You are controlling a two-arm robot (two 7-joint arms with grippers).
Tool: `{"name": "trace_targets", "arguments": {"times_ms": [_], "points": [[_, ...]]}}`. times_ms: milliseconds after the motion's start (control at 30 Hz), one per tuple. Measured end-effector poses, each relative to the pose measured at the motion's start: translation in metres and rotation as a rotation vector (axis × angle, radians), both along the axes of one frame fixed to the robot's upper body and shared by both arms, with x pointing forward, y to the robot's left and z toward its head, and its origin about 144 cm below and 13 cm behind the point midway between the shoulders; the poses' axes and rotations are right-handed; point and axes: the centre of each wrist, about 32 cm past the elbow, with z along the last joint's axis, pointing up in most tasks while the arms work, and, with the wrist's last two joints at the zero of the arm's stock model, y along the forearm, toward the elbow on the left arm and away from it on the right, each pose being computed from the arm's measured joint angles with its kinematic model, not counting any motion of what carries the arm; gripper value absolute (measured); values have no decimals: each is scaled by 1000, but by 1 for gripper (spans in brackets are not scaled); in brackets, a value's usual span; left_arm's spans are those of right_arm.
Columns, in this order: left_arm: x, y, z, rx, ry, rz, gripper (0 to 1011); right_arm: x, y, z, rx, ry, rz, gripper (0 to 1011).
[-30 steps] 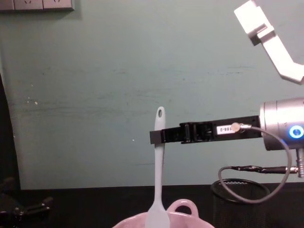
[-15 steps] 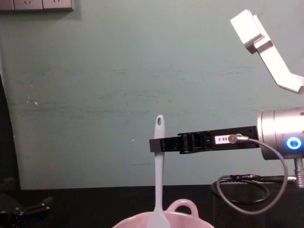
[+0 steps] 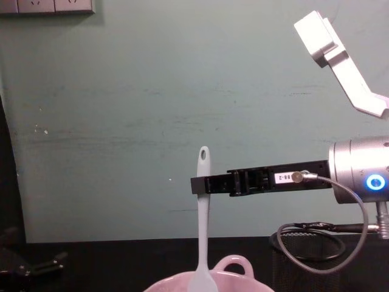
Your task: Use the one hand to pick up the spoon and stir the clear water in the bowl.
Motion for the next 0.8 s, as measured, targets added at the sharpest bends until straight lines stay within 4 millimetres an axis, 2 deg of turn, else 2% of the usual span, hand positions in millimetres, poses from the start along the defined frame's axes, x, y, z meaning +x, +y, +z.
{"name": "trace_targets", "arguments": {"times_ms": [367,600,800], "points": [[0,0,0,0,0,0,1011,-3,2,7,-24,-47,20,123],[0,0,0,0,0,0,1011,-8,13,18,-70,-116,48,123],[0,0,0,0,0,0,1011,-11,19,20,-99,-158,57,123]]}}
